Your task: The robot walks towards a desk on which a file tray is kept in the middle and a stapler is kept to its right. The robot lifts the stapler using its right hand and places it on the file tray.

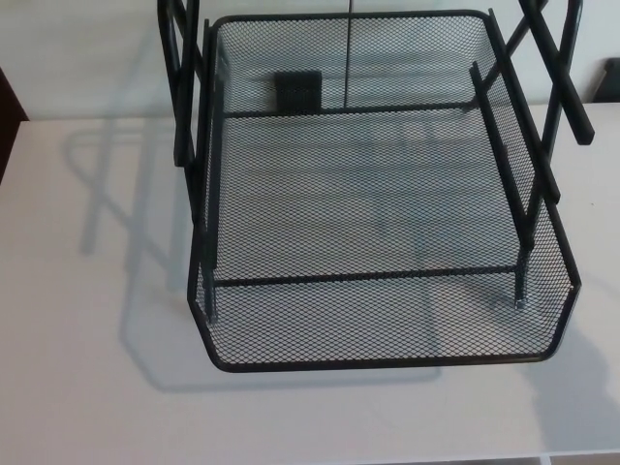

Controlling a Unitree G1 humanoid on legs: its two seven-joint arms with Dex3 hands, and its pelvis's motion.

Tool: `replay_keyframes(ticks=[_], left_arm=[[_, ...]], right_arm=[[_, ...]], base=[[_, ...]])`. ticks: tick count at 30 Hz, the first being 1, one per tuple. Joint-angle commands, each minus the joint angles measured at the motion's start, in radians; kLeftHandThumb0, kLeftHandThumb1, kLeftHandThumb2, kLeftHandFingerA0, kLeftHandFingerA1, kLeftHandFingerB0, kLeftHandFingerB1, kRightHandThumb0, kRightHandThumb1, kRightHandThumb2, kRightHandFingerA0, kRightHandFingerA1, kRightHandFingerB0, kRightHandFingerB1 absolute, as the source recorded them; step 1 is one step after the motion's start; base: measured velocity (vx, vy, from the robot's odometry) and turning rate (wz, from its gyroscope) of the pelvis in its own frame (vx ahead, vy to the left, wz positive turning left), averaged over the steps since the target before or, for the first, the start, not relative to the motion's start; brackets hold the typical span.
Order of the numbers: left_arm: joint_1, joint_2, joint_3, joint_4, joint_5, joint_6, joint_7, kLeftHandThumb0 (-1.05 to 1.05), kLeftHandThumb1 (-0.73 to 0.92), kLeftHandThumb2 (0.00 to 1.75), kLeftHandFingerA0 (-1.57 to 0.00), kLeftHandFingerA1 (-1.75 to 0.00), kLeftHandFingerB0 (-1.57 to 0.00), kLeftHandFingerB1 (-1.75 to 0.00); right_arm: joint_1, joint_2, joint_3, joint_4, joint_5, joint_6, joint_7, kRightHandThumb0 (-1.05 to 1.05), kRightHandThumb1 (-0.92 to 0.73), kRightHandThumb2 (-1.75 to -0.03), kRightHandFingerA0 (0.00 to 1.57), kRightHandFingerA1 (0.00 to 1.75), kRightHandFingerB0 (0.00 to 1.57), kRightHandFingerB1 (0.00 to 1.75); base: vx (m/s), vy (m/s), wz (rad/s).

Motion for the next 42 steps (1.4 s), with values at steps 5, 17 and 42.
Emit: replay_keyframes(ticks=[5,17,42], left_arm=[[0.013,-0.007,-0.002,0.003,0.003,-0.034,0.035,-0.67,0.86,0.66,-0.43,-0.45,-0.23,-0.34],[0.009,-0.004,-0.015,-0.006,0.008,-0.038,0.016,-0.71,0.70,1.00,-0.34,-0.56,-0.17,-0.46],[-0.006,-0.005,-0.039,-0.008,0.012,-0.032,0.026,-0.67,0.87,0.66,-0.42,-0.44,-0.20,-0.33]], right_arm=[[-0.098,0.038,0.023,-0.115,0.021,0.045,0.096,-0.19,-0.49,-1.02,0.93,1.75,0.78,1.59],[-0.110,0.214,0.242,-0.292,-0.067,0.089,0.213,-0.15,-0.52,-1.02,0.88,1.75,0.76,1.64],[-0.008,0.302,0.469,-0.276,-0.066,0.077,0.481,-0.12,-0.51,-1.08,0.87,1.75,0.72,1.66]], base=[[0.00,0.000,0.00],[0.00,0.000,0.00],[0.00,0.000,0.00]])
